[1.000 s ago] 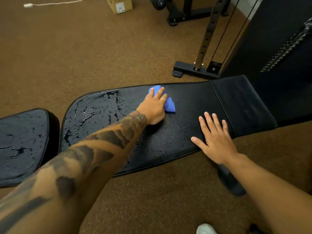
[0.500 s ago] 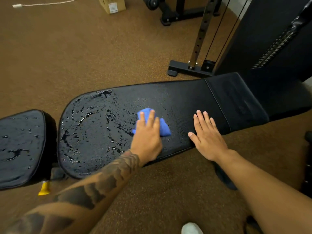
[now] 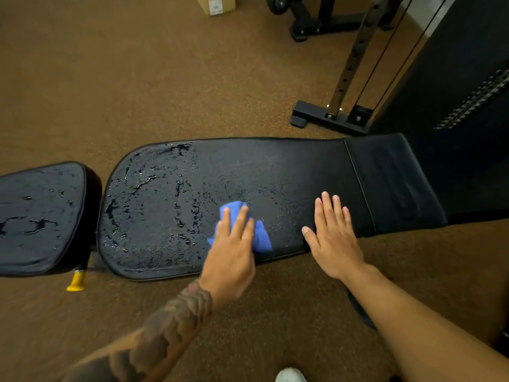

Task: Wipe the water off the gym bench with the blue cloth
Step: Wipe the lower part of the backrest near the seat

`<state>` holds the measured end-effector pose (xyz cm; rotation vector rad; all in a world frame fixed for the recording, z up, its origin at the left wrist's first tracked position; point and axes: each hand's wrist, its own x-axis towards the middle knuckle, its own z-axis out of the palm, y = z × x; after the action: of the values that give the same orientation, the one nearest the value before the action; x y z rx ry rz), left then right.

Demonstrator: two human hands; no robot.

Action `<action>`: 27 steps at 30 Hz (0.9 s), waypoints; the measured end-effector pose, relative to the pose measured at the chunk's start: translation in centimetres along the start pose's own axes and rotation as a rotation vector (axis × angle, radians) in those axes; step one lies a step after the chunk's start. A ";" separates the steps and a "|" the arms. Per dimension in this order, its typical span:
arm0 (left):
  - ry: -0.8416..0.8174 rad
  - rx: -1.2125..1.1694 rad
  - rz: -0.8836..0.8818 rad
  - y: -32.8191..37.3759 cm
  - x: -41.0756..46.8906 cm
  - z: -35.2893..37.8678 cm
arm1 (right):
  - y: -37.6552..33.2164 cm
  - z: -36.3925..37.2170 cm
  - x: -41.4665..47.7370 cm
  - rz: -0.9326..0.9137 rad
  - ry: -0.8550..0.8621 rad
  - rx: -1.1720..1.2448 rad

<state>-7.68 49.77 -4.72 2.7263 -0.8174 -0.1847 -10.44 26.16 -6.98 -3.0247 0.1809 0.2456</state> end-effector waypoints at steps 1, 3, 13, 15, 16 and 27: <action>-0.016 0.000 0.024 1.7 0.2 0.5 | 0.0 0.0 0.0 0.004 0.011 0.009; -0.027 0.000 0.073 3.8 2.6 1.1 | -0.1 0.0 0.1 0.008 0.020 0.025; 0.080 -0.023 -0.180 -4.0 9.3 -0.3 | 0.0 -0.1 -0.1 -0.025 0.033 0.039; 0.083 -0.017 -0.089 -2.5 5.3 0.1 | 0.0 0.0 0.0 -0.025 0.041 0.044; 0.054 -0.018 -0.029 -0.9 3.8 0.4 | 0.0 0.0 0.0 -0.023 0.047 0.048; -0.028 0.030 -0.032 -2.0 16.7 -0.5 | -0.1 0.5 -0.1 -0.015 0.099 0.029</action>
<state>7.34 42.24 -5.55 2.7723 -0.7911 -0.2193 -10.60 26.34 -7.46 -3.0103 0.1687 0.0910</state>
